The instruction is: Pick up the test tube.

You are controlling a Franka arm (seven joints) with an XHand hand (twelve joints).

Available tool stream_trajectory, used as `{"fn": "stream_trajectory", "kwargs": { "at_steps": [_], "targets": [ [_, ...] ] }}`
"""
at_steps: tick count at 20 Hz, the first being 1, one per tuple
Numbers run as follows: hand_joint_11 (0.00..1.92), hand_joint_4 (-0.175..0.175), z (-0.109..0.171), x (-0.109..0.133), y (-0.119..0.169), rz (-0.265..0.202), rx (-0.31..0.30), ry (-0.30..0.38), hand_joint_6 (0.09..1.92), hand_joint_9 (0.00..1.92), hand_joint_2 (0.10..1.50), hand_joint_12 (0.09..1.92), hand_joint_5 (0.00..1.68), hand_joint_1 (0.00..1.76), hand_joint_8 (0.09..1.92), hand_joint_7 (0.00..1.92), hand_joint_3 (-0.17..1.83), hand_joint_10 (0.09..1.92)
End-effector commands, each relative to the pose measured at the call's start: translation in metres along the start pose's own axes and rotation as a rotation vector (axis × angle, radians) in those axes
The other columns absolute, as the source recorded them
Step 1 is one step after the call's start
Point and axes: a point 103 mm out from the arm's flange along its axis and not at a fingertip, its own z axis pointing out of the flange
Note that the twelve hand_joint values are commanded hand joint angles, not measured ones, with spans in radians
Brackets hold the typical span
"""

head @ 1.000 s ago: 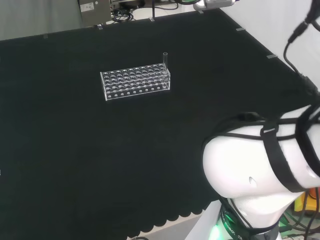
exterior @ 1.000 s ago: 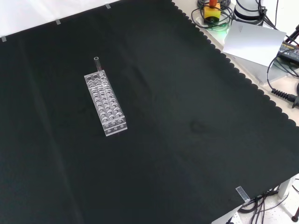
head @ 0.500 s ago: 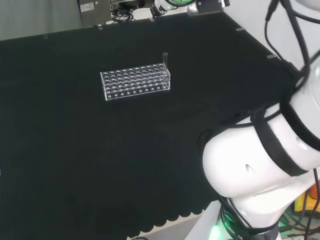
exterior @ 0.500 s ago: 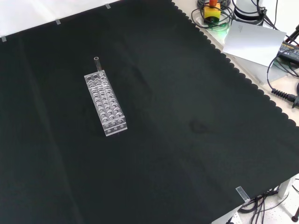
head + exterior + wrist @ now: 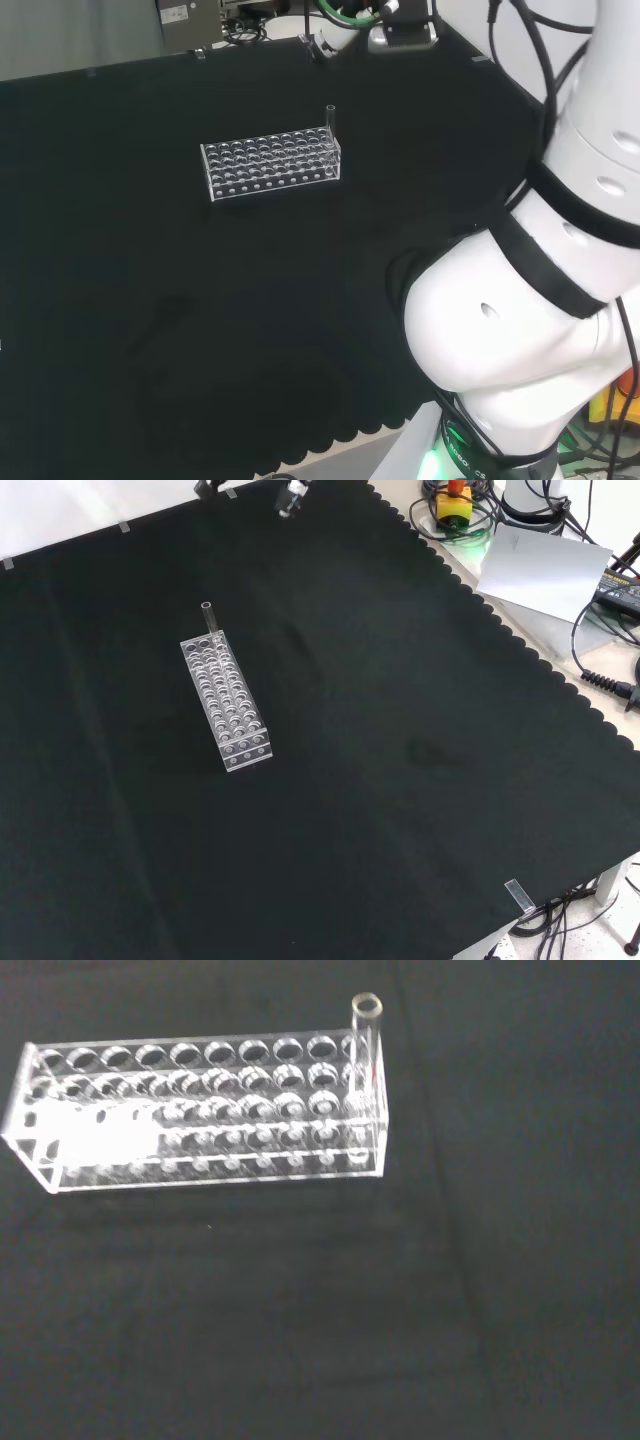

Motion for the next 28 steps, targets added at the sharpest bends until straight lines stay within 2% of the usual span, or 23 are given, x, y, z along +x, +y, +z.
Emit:
{"fn": "stream_trajectory", "kwargs": {
  "at_steps": [1,9,13,18,21,25,28],
  "targets": [
    [0.0,-0.047,0.018,-0.009,0.05,0.012,0.021,0.055,0.09,0.0,0.96,1.29,0.13,0.54,0.68,0.02,0.2,0.67],
    [0.0,-0.061,0.041,-0.012,0.091,0.021,0.059,0.031,0.09,0.0,0.96,1.39,0.18,0.55,0.76,0.08,0.21,0.84],
    [0.0,-0.065,0.045,-0.013,0.102,0.031,0.068,0.038,0.09,0.0,0.96,1.42,0.19,0.55,0.79,0.1,0.21,0.88],
    [0.0,-0.069,0.052,-0.01,0.113,0.025,0.073,0.014,0.09,0.04,0.95,1.44,0.22,0.58,0.81,0.15,0.21,0.91],
    [0.0,-0.073,0.057,-0.006,0.12,0.022,0.063,-0.006,0.09,0.12,0.94,1.49,0.27,0.62,0.85,0.29,0.22,0.91],
    [0.0,-0.086,0.062,-0.004,0.131,0.028,0.067,-0.026,0.09,0.32,0.91,1.56,0.35,0.69,0.88,0.53,0.26,0.88],
    [0.01,-0.094,0.068,-0.003,0.138,0.026,0.08,-0.041,0.09,0.4,0.89,1.57,0.39,0.72,0.89,0.61,0.28,0.86]
  ]
}}
